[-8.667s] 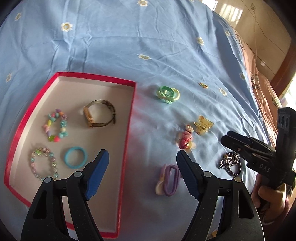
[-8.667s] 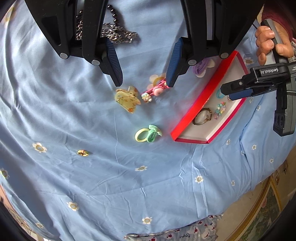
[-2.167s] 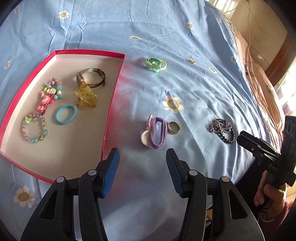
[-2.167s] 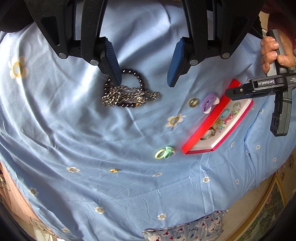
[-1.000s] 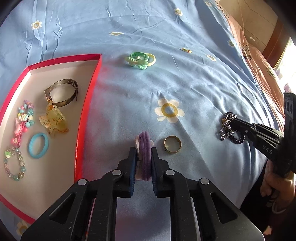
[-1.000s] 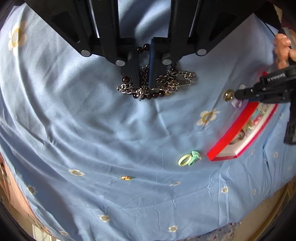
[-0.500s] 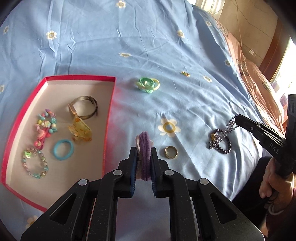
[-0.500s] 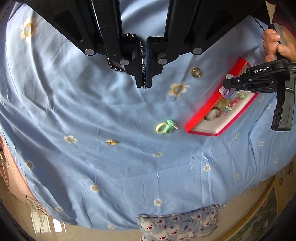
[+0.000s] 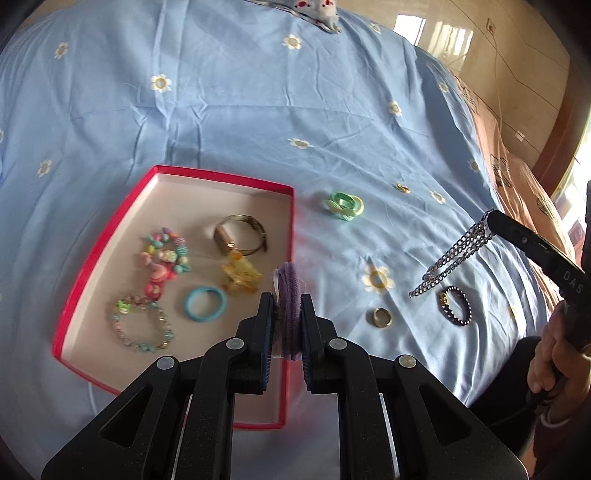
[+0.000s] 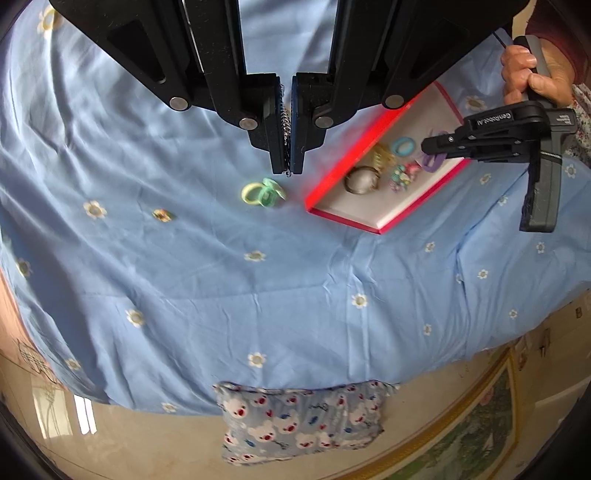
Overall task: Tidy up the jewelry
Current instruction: 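Carry the purple hair tie and silver chain over the red box, then open both tools to release the hair tie and chain in the box, then move both tools toward the gold ring and black bead bracelet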
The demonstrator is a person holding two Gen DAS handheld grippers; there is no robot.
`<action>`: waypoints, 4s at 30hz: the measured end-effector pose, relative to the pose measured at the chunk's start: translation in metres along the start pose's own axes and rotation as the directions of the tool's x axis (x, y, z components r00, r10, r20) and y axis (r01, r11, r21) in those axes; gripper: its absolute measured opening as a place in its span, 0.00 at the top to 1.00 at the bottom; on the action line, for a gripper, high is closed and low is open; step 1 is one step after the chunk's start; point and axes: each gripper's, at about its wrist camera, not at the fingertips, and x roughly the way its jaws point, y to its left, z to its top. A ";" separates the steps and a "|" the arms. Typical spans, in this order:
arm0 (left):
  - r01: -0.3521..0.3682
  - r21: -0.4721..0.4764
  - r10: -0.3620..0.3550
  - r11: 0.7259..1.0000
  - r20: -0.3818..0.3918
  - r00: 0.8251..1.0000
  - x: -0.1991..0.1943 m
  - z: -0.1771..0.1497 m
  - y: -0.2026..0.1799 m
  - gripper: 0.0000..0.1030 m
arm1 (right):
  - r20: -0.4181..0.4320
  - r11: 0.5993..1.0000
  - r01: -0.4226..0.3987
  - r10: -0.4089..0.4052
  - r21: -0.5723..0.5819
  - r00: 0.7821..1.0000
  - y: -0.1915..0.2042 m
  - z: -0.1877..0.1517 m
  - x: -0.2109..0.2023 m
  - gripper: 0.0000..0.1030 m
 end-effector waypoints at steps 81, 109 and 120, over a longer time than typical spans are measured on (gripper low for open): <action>-0.149 -0.194 0.124 0.970 -0.131 0.984 0.027 -0.039 0.117 0.57 | -0.359 0.945 -0.322 0.318 0.049 0.878 0.119 -0.044 0.160 0.74; -0.059 -0.123 0.049 0.991 -0.088 0.995 0.009 -0.036 0.027 0.37 | -0.250 0.991 -0.047 0.077 0.125 0.965 -0.005 -0.074 0.042 0.51; 0.001 -0.031 -0.005 1.000 -0.128 0.992 0.028 -0.036 -0.030 0.37 | -0.222 0.985 0.084 -0.048 0.152 0.974 -0.054 -0.086 0.005 0.46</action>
